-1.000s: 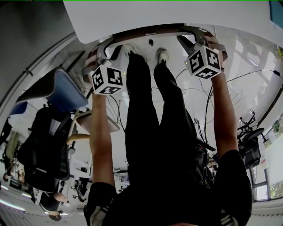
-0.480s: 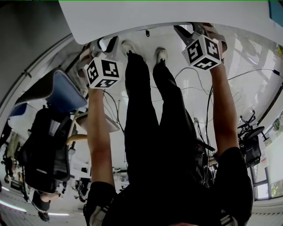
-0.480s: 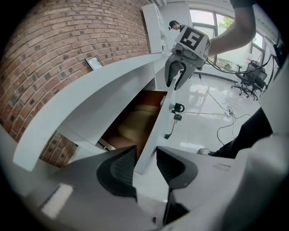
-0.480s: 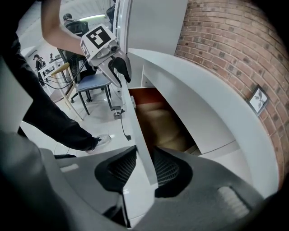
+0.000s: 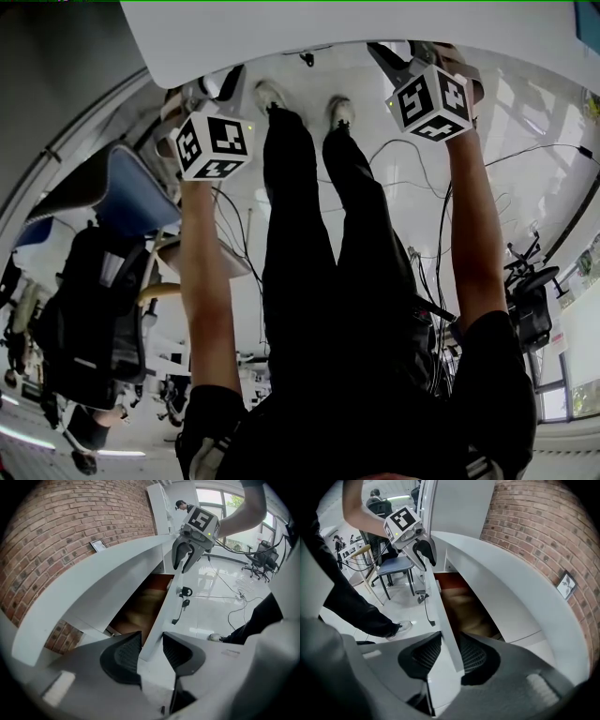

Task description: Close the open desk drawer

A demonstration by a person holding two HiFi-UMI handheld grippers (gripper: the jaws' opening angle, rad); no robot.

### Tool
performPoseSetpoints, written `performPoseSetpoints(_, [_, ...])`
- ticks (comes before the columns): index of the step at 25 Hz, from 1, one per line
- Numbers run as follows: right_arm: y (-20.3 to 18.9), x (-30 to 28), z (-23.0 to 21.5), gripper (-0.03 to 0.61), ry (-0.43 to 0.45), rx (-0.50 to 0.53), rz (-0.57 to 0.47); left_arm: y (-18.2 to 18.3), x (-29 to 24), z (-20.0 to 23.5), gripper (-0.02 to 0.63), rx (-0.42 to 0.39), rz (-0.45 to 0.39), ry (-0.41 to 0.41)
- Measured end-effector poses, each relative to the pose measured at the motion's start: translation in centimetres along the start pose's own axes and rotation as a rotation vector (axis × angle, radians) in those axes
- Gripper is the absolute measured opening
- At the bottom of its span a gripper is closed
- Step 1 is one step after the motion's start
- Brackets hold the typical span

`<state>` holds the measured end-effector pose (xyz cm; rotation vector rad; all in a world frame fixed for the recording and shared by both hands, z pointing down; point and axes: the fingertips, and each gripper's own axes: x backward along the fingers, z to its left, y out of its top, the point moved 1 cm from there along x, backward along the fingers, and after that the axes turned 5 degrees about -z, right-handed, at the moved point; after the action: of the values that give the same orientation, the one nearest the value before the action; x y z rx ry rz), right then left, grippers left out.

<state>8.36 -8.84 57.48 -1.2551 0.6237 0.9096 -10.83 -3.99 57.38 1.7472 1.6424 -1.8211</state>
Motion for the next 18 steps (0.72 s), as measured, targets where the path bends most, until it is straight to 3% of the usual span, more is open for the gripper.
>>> performPoseSetpoints(18, [0.0,0.4,0.2,0.181,-0.119,-0.005,-0.006,-0.1,1.1,0.2,0.183,0.075,-0.038,0.098])
